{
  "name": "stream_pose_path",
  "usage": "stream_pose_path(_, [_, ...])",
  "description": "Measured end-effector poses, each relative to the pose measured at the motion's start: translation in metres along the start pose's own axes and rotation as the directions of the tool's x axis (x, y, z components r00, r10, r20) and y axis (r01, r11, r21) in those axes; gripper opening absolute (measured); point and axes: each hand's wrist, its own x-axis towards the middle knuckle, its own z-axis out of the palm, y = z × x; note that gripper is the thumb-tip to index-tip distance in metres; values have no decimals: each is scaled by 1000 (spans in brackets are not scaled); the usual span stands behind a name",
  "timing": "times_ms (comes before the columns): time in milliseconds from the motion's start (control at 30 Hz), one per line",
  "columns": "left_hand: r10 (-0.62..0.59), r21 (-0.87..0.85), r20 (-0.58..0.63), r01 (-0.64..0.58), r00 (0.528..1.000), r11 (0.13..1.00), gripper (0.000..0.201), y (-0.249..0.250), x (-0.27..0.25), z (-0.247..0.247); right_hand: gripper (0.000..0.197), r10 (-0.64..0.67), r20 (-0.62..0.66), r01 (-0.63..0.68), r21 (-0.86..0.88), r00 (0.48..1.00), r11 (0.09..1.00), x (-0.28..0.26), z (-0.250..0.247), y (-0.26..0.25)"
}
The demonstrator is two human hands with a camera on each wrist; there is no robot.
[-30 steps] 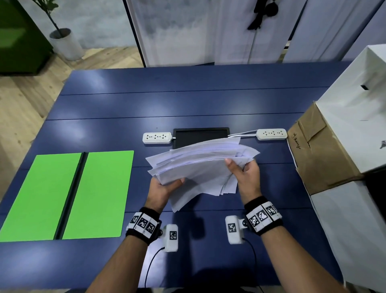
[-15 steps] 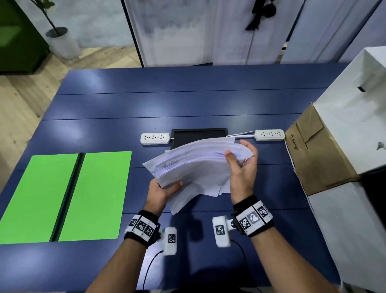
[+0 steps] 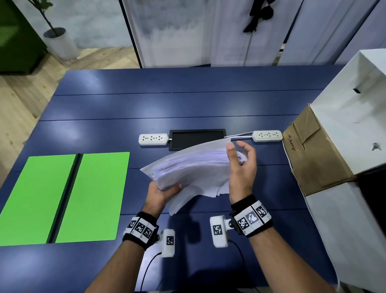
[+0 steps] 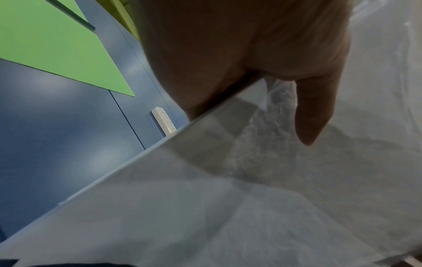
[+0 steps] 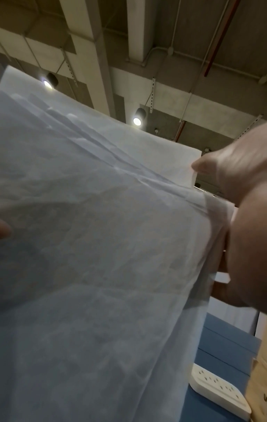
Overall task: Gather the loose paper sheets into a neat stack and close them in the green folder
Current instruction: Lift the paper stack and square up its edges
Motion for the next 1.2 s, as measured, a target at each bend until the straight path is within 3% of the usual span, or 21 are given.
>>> stream_pose_path(233, [25, 9, -17, -25, 1000, 1000, 39, -2, 0, -1, 31, -14, 6, 15, -70, 1000, 997, -2, 2, -6])
stream_pose_path(400, [86, 97, 11, -87, 996, 992, 44, 2, 1, 1, 55, -30, -7, 30, -58, 1000, 998, -2, 0, -14])
stream_pose_path(633, [72, 141, 10, -72, 997, 987, 41, 0, -1, 0, 28, -20, -11, 19, -79, 1000, 997, 3, 0, -13])
stream_pose_path(1000, [66, 55, -28, -65, 997, 996, 46, -5, 0, 2, 28, -114, 44, 119, -159, 993, 980, 0, 10, -7])
stream_pose_path(1133, [59, 65, -58, -55, 997, 996, 34, -8, 1, -1, 17, -131, 94, 141, -113, 987, 984, 5, 7, -1])
stream_pose_path(1200, [53, 95, -54, -48, 997, 994, 34, -11, 1, -1, 28, -135, 140, 139, -15, 981, 990, 7, -1, 0])
